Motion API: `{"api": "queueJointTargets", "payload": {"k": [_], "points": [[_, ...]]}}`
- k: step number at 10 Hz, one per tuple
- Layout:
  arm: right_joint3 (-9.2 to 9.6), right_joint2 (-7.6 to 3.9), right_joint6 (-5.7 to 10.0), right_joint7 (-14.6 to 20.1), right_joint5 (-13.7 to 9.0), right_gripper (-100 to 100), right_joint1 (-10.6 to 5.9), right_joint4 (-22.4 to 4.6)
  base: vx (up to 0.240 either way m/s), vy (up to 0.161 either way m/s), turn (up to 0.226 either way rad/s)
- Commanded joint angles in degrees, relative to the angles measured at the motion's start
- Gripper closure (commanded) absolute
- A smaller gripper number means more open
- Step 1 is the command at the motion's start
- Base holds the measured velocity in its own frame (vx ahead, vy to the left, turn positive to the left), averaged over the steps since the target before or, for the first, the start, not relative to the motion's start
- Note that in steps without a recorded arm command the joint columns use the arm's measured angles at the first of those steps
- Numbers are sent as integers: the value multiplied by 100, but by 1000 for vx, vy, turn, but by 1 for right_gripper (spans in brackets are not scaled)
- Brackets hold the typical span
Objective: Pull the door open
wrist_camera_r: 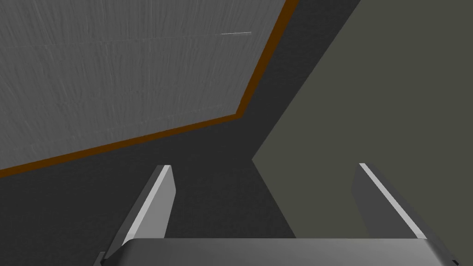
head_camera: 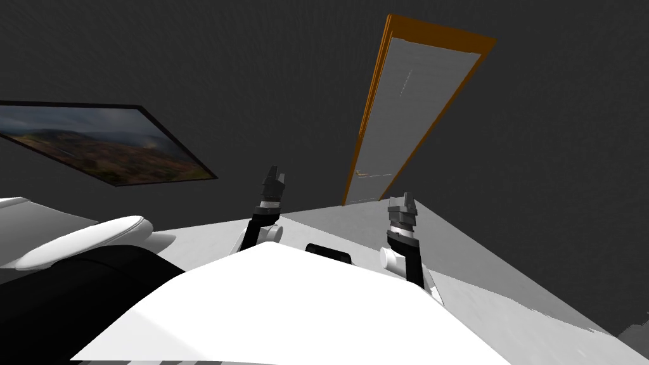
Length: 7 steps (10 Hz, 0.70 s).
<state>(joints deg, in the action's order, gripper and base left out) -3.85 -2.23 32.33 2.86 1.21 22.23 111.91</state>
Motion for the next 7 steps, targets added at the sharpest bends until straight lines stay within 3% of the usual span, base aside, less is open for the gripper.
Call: {"api": "queueJointTargets", "payload": {"k": [1,7], "points": [[-21,-58,36,34,-6,-100,-134,-261,94,-49,76],[-26,-213,254,138,3,-100,-530,-1243,85,-60,78]]}}
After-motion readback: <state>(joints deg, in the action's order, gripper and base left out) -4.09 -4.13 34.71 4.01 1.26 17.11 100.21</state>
